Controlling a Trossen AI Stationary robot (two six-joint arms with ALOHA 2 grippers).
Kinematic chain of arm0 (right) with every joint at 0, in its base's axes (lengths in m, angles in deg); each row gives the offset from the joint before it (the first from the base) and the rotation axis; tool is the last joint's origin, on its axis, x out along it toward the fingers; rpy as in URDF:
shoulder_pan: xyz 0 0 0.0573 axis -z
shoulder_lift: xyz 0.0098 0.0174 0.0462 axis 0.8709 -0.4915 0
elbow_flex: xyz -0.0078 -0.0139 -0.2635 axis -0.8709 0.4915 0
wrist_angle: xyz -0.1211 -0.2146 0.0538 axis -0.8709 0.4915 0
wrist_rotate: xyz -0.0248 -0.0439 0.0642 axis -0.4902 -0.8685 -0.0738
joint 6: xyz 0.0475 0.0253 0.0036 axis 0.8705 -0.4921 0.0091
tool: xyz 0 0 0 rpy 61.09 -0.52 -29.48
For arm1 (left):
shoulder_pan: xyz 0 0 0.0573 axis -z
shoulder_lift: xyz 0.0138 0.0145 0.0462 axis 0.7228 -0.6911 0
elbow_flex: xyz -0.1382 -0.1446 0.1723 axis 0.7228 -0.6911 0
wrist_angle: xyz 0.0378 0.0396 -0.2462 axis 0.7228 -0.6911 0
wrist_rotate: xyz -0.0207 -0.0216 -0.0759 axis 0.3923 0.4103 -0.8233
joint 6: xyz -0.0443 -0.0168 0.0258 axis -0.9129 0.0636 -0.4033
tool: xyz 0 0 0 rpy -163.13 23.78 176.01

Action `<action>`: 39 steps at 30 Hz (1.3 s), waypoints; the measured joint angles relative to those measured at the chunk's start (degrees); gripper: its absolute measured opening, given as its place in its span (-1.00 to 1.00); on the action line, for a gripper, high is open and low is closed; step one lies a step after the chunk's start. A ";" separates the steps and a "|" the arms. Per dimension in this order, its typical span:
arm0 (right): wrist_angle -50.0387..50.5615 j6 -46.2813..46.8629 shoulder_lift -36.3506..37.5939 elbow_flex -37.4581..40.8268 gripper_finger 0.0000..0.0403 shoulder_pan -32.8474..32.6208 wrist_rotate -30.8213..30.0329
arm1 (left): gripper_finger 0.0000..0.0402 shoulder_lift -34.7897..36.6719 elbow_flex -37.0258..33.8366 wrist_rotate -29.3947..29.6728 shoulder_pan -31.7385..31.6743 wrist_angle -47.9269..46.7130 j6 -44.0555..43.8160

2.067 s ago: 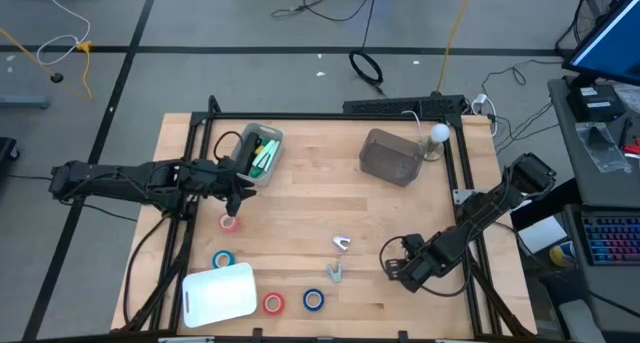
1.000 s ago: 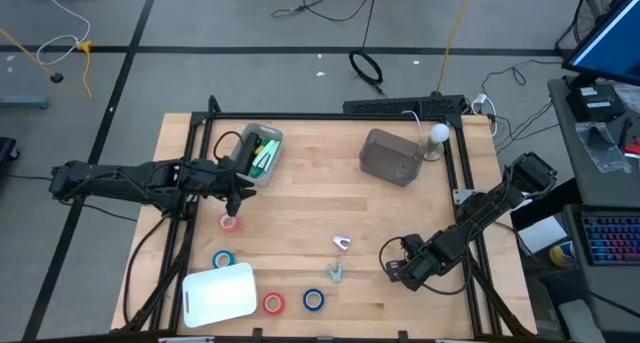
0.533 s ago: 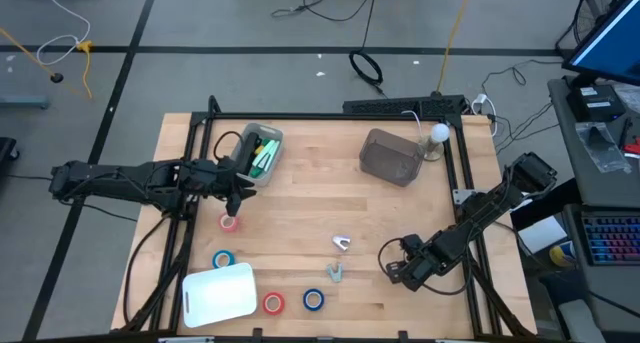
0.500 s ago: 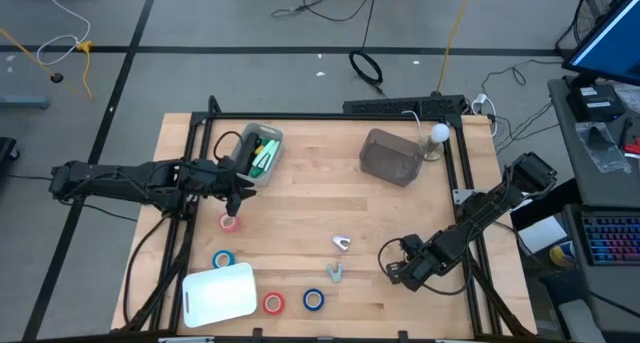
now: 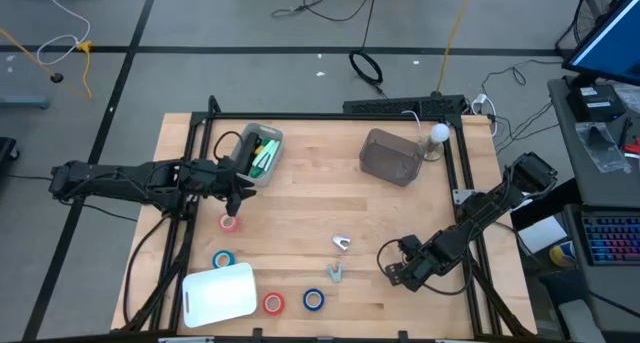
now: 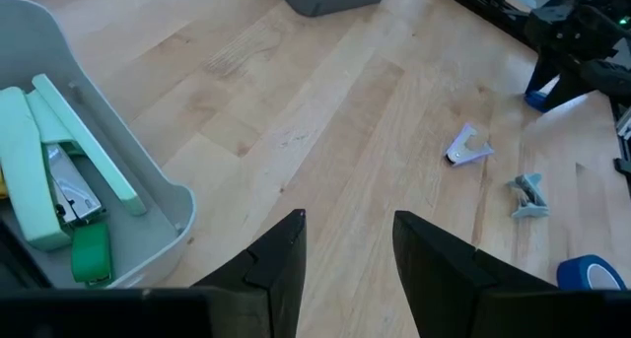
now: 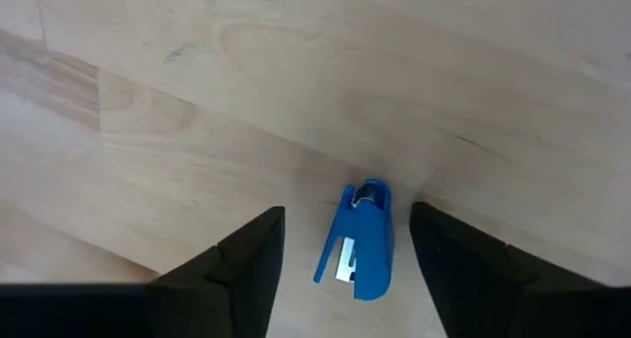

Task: Pick and place Stapler, Stapler remover, tape
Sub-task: Put the blue stapler into the gray bin

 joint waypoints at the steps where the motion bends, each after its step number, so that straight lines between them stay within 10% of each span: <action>1: -0.23 -0.53 0.00 0.00 0.09 0.00 0.10 | -0.24 0.00 0.00 0.00 0.01 0.00 0.00; 39: -1.31 8.15 -0.02 0.02 0.05 -2.27 -2.37 | -0.24 -0.01 0.00 0.00 0.01 -0.04 0.38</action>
